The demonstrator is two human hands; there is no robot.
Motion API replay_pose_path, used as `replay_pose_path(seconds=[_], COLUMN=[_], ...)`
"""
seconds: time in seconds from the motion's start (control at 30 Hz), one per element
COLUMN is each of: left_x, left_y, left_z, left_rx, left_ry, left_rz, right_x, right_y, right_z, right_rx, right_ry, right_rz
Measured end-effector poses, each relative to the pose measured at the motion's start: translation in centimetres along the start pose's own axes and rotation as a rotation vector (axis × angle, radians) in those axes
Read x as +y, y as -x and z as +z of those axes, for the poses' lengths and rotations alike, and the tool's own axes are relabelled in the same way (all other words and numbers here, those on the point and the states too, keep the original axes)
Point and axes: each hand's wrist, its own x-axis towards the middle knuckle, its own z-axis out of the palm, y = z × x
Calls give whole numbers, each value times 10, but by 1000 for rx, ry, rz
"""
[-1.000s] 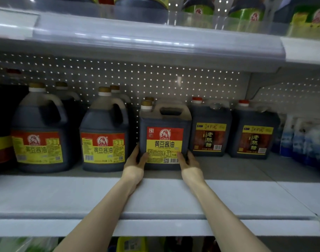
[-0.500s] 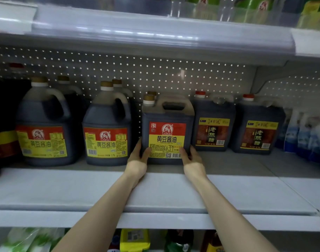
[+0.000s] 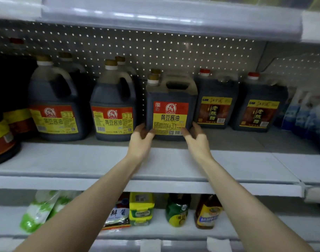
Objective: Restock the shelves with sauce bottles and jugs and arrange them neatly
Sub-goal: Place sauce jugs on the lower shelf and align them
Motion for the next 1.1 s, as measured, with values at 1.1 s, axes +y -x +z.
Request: replay_pose_path(seconds=[1.1], left_x=[-288], left_y=[325], left_z=[-92], left_rx=[-199], left_ry=[-219], left_rz=[-539], right_x=[256], right_y=[355], right_z=[38], right_rx=[-279], right_ry=[20], right_rz=[575])
